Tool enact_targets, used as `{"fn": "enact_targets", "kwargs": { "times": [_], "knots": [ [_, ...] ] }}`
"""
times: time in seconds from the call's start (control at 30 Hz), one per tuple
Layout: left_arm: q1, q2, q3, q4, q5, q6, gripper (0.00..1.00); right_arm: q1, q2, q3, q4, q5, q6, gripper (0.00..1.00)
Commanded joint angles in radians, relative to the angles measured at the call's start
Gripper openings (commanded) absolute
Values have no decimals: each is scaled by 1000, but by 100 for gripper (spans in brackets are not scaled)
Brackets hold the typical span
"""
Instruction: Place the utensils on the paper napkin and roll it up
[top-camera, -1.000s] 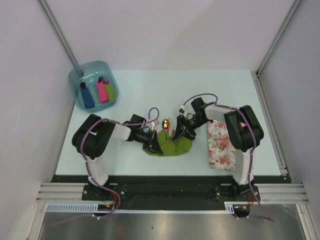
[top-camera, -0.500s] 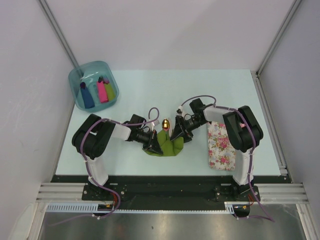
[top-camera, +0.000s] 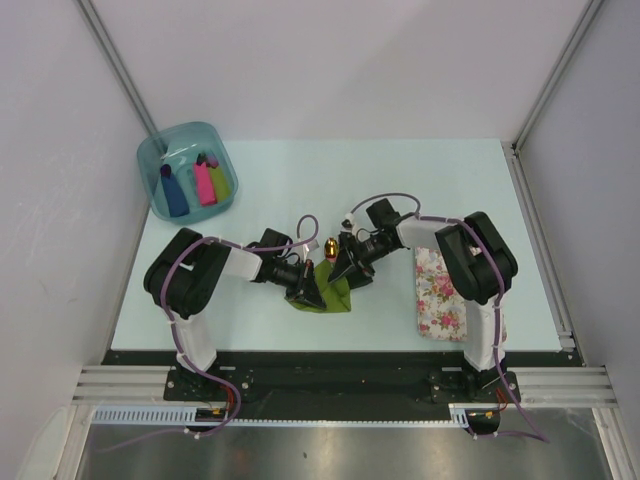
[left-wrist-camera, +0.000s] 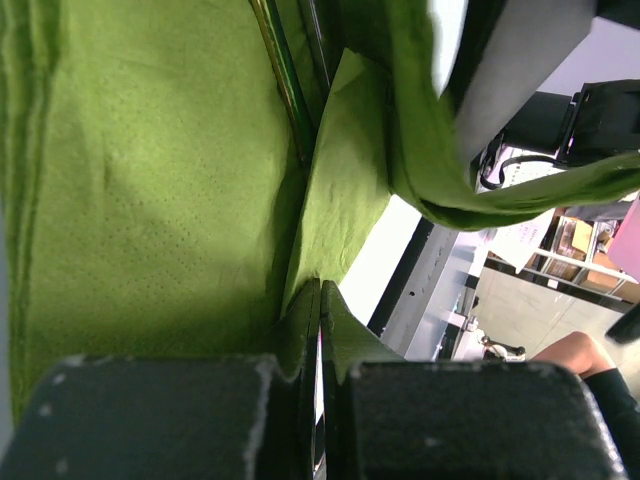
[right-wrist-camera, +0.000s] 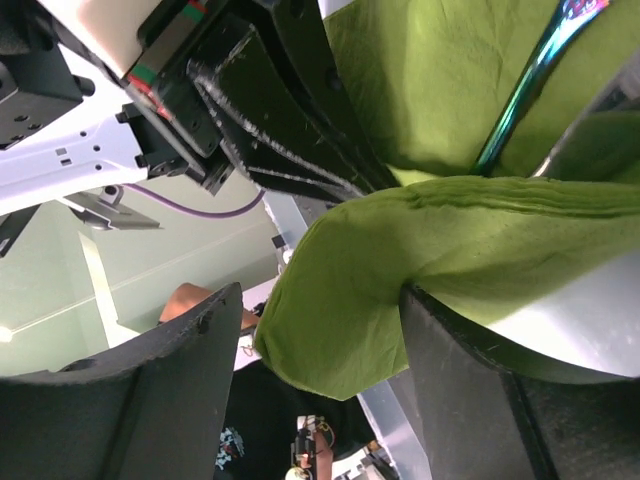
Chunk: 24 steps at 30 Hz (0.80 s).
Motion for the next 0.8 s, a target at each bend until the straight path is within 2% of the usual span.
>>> {"fn": "enact_targets", "kwargs": {
  "times": [0.0, 0.5, 0.7, 0.73, 0.77],
  "knots": [
    [5, -1, -1, 44, -69, 26, 0, 18, 14, 13, 98, -3, 75, 71],
    [16, -44, -26, 69, -60, 3, 3, 35, 31, -64, 282, -6, 225, 81],
    [43, -99, -47, 87, -34, -17, 10, 35, 40, -69, 307, 4, 228, 88],
    [54, -110, -50, 89, -30, -19, 13, 33, 42, -70, 307, 4, 228, 94],
    [60, -123, -56, 91, -29, -23, 15, 33, 42, -73, 310, 9, 228, 96]
  ]
}}
